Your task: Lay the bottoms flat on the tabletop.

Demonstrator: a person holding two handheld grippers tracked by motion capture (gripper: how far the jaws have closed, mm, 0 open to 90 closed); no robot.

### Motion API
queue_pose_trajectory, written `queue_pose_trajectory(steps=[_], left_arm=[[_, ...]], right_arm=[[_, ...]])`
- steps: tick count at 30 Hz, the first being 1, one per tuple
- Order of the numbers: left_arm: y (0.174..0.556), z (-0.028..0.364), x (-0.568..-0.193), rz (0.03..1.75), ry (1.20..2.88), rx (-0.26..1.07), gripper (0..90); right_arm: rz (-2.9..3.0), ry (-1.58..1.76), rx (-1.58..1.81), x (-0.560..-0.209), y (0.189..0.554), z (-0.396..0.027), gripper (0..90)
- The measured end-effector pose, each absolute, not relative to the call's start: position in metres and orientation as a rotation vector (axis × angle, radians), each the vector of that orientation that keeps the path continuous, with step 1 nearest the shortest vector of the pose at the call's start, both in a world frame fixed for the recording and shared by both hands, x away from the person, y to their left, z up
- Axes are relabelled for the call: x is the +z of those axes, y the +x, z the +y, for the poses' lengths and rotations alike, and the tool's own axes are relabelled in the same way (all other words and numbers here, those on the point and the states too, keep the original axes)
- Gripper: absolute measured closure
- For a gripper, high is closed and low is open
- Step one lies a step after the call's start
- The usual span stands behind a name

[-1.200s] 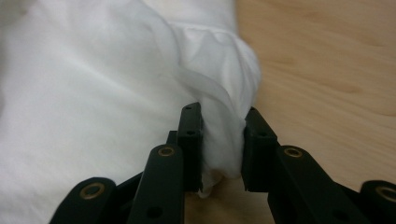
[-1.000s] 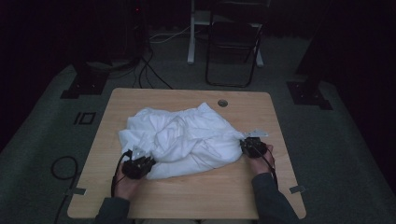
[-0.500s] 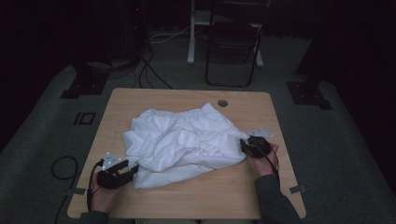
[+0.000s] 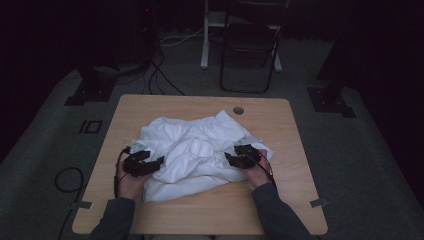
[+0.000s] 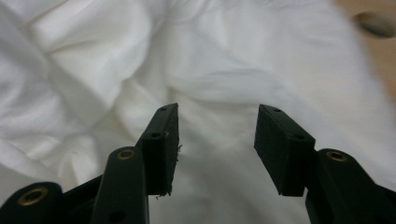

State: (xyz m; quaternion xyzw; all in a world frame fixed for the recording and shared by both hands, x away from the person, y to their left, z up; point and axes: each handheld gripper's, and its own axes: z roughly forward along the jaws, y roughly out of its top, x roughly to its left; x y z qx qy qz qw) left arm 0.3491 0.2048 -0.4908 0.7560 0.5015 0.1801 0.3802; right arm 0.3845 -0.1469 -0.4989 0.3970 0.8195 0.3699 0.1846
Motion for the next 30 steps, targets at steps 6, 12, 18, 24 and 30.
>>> queue_pose_trajectory(steps=[6, 12, 18, 24, 30], left_arm=[[0.355, 0.184, -0.503, 1.254, 1.977, 0.363, 51.8], [0.333, 0.188, -0.504, 1.249, 1.981, 0.389, 79.7], [0.296, 0.201, -0.500, 1.208, 1.979, 0.385, 86.3], [0.269, 0.213, -0.505, 1.215, 2.027, 0.391, 88.1], [0.264, 0.223, -0.512, 1.262, 2.028, 0.391, 87.9]], right_arm=[[2.494, 1.082, 0.938, -0.517, 0.387, -0.131, 59.1], [2.465, 1.067, 0.942, -0.508, 0.364, -0.148, 85.3], [2.408, 1.047, 0.956, -0.496, 0.327, -0.178, 89.6], [2.346, 1.095, 0.961, -0.493, 0.291, -0.213, 89.7], [2.307, 1.165, 0.890, -0.499, 0.269, -0.243, 89.7]])
